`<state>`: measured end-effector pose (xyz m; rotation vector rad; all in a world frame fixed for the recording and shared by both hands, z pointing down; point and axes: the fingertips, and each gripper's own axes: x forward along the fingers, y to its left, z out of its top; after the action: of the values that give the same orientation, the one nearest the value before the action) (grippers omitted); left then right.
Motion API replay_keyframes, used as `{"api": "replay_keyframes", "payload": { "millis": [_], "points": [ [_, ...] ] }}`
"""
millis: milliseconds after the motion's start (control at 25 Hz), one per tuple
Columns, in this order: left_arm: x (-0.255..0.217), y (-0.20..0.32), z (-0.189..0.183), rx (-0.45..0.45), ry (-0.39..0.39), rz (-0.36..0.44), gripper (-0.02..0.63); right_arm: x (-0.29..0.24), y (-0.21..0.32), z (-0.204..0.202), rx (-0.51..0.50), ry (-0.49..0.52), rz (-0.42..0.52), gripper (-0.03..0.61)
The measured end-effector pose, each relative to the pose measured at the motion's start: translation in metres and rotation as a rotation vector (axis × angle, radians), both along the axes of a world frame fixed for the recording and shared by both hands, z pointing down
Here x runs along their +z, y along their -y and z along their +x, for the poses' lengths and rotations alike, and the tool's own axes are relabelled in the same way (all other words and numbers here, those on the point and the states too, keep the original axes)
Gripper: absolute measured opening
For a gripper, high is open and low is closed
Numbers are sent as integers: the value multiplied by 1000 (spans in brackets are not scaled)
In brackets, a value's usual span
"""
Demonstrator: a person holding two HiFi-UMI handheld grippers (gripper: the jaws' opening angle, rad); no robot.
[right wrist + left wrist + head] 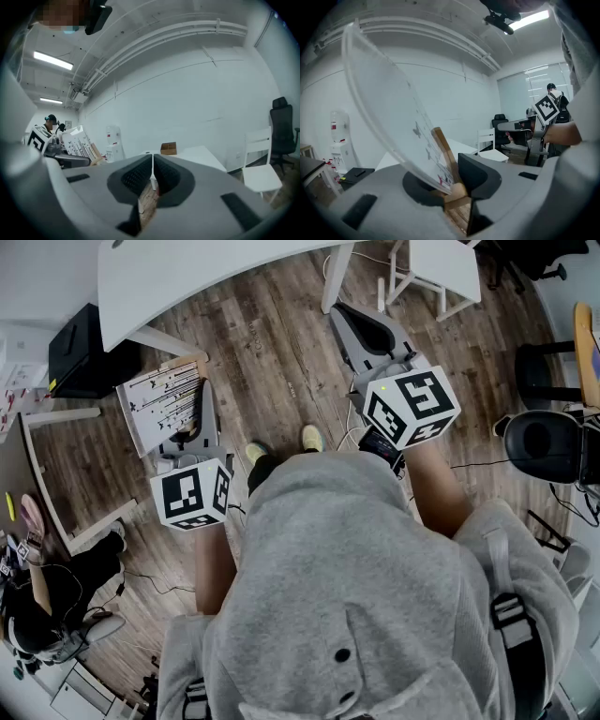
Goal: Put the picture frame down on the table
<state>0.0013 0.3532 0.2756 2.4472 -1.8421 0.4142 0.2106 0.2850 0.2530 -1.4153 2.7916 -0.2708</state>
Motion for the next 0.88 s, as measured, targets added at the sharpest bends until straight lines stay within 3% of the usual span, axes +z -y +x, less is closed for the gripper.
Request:
{"api": "replay_keyframes", "payload": {
  "millis": [280,880],
  "points": [
    [-4,-5,19,3,6,0,107,-3,-2,16,-6,51,-12,28],
    [-18,4,33,52,46,37,107,-4,1,18,4,38,45,28]
  ]
}}
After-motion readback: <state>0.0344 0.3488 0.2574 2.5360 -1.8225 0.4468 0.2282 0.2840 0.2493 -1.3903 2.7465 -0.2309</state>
